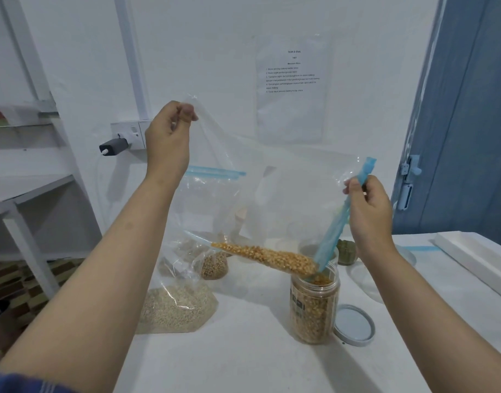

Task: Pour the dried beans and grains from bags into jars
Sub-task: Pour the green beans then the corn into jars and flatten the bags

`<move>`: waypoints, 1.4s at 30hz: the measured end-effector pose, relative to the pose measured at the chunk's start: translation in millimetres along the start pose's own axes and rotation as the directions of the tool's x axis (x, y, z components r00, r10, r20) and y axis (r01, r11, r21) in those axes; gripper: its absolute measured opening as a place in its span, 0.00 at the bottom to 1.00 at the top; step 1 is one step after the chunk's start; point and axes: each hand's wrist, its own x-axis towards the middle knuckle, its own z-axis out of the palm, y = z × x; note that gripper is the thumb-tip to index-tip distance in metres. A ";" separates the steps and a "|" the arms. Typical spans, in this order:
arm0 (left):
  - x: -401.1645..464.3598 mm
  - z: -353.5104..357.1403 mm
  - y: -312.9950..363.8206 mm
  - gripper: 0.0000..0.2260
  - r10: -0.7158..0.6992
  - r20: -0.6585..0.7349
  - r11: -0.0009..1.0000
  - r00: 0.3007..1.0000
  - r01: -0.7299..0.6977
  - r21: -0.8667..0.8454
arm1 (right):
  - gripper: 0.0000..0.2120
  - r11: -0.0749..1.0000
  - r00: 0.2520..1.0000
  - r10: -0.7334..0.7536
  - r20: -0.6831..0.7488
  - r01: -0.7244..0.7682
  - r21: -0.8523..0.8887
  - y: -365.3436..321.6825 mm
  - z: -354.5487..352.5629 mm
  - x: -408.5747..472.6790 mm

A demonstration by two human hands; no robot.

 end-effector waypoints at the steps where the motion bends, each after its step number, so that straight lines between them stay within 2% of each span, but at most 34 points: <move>1: -0.1 0.1 -0.5 0.11 0.001 0.001 1.000 1.000 -0.001 -0.001 | 0.10 1.000 1.000 0.005 0.009 -0.005 -0.005 -0.1 -0.3 -0.1; 10: -5.3 -1.0 -3.4 0.11 0.027 0.012 0.999 1.000 -0.027 0.027 | 0.10 0.998 0.999 0.040 0.007 -0.040 0.039 9.0 -0.1 -0.8; 14: -12.7 -2.4 -1.5 0.10 -0.006 0.174 0.985 0.985 -0.024 0.171 | 0.11 0.997 0.999 0.045 -0.027 -0.044 0.060 13.0 1.1 -2.1; 18: -12.4 -12.8 -2.8 0.15 -0.137 0.379 0.984 0.915 0.082 0.157 | 0.12 0.996 0.996 0.060 -0.062 -0.056 0.063 17.1 0.3 -2.7; 20: -12.7 -20.4 -7.1 0.21 -0.160 0.472 0.963 0.867 0.032 0.268 | 0.11 0.996 0.996 0.063 -0.061 -0.059 0.064 18.3 -0.4 -2.8; 22: -13.6 -24.2 -13.5 0.24 -0.156 0.502 0.935 0.851 -0.037 0.353 | 0.12 0.996 0.997 0.061 -0.050 -0.057 0.066 18.2 -0.9 -3.2; 24: -15.1 -24.9 -20.1 0.22 -0.145 0.469 0.927 0.871 -0.046 0.372 | 0.12 0.996 0.997 0.060 -0.045 -0.057 0.073 18.2 -2.5 -3.1; 29: -25.9 -22.7 -30.9 0.05 -0.009 0.245 0.936 0.970 -0.078 0.344 | 0.12 0.995 0.995 0.066 -0.079 -0.059 0.084 20.7 -7.1 -4.5; 36: -35.7 -10.7 -34.2 0.04 -0.004 0.214 0.968 0.977 -0.050 0.246 | 0.10 0.998 0.998 0.022 -0.065 -0.018 0.058 16.6 -8.8 -5.4; 42: -27.2 -8.9 -29.0 0.07 -0.020 0.184 0.982 0.983 -0.016 0.191 | 0.09 0.999 0.996 -0.003 -0.085 0.006 0.035 10.9 -11.2 -5.0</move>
